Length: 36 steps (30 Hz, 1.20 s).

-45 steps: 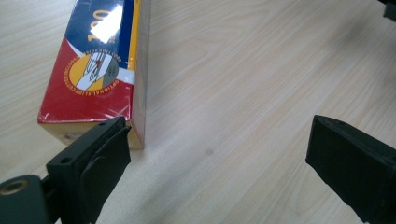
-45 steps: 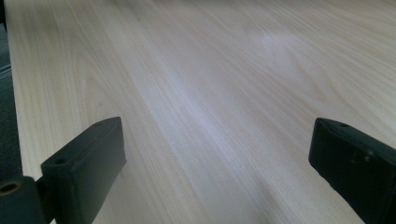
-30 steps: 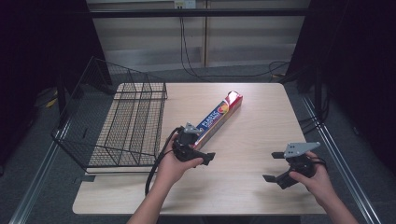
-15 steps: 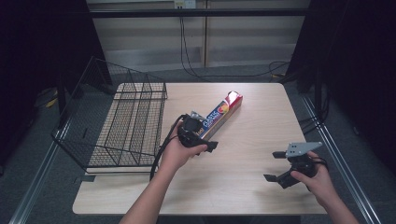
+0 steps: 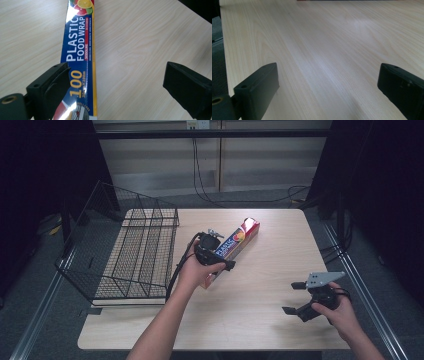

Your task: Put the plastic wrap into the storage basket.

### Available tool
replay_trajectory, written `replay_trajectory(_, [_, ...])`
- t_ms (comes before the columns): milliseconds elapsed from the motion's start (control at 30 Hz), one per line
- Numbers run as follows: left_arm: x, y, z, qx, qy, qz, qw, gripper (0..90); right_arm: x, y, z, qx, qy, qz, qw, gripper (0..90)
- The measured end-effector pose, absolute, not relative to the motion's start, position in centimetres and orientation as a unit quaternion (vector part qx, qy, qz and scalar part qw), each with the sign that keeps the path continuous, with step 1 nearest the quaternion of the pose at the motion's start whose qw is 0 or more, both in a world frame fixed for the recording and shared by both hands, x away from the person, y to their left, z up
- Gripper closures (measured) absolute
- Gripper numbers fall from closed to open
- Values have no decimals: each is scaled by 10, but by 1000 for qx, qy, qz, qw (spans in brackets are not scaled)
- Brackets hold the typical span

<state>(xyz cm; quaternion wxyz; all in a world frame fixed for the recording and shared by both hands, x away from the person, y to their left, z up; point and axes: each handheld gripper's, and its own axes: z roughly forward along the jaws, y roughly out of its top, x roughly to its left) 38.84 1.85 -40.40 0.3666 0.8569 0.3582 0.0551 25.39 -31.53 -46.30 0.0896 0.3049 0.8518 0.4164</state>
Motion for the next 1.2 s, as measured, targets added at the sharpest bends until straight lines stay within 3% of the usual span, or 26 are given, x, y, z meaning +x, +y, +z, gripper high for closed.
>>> replay_trajectory(1200, [436,-6,-429,849,391,39,352,96,256,-317,-462,301,849,426,88,32])
